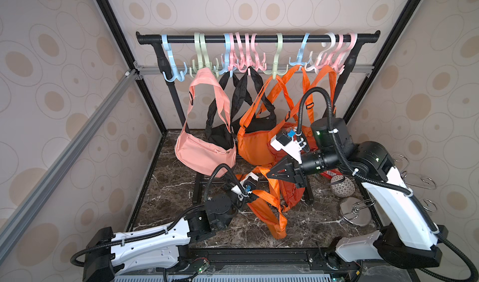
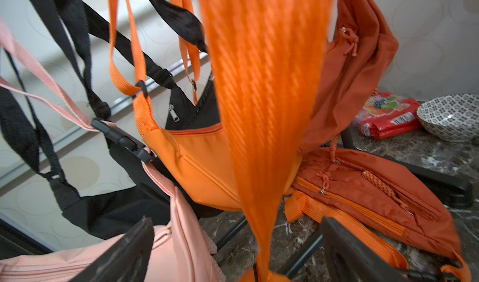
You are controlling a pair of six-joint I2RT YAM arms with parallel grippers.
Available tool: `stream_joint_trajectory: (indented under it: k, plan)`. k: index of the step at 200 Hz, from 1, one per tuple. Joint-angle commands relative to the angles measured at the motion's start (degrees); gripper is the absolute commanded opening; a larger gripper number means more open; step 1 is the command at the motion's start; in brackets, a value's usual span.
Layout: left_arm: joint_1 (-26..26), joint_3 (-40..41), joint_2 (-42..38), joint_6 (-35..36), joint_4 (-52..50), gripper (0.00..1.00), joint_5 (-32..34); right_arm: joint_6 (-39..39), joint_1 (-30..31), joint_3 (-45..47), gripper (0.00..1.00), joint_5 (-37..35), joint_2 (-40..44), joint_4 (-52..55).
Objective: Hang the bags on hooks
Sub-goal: Pick up the bag from the bag.
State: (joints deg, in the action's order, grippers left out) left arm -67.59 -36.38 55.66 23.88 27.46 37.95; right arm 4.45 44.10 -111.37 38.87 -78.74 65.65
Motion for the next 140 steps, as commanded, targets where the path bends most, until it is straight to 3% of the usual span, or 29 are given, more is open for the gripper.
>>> stream_joint_trajectory:
  k: [1, 78, 86, 96, 103, 119, 124, 140]
  plan:
    - [0.29, -0.92, -0.94, 6.42, 9.09, 1.00, 0.76, 4.27, 1.51, -1.21, 0.00, 1.78, -2.08, 8.70]
    - [0.31, -6.17, 2.47, 11.71, 10.90, 1.00, -2.28, 6.41, 6.12, 0.08, 0.01, 2.01, -3.51, 11.29]
    - [0.30, -6.50, 2.61, 11.75, 11.26, 1.00, -1.85, 6.37, 6.46, -0.36, 0.12, 1.11, -3.56, 11.66]
    - [0.34, -7.15, 2.61, 11.95, 11.27, 0.99, -1.16, 5.72, 6.53, -0.73, 0.41, -1.50, -3.21, 11.56]
    - [0.35, -7.76, 2.45, 12.04, 10.74, 0.97, -0.88, 4.84, 6.60, -0.56, 0.55, -3.92, -2.50, 10.75]
    - [0.24, -10.60, 2.01, 11.55, 7.30, 0.91, -0.44, 1.84, 7.38, 0.54, 0.71, -11.75, 0.02, 7.10]
    - [0.27, -11.51, 2.00, 11.36, 5.94, 0.89, -0.45, 1.48, 8.39, 1.08, 0.82, -14.10, 0.83, 5.93]
    - [0.12, -15.71, 2.87, 10.06, 1.10, 0.87, 0.23, 0.72, 13.23, 2.19, 0.85, -21.82, 2.18, 3.52]
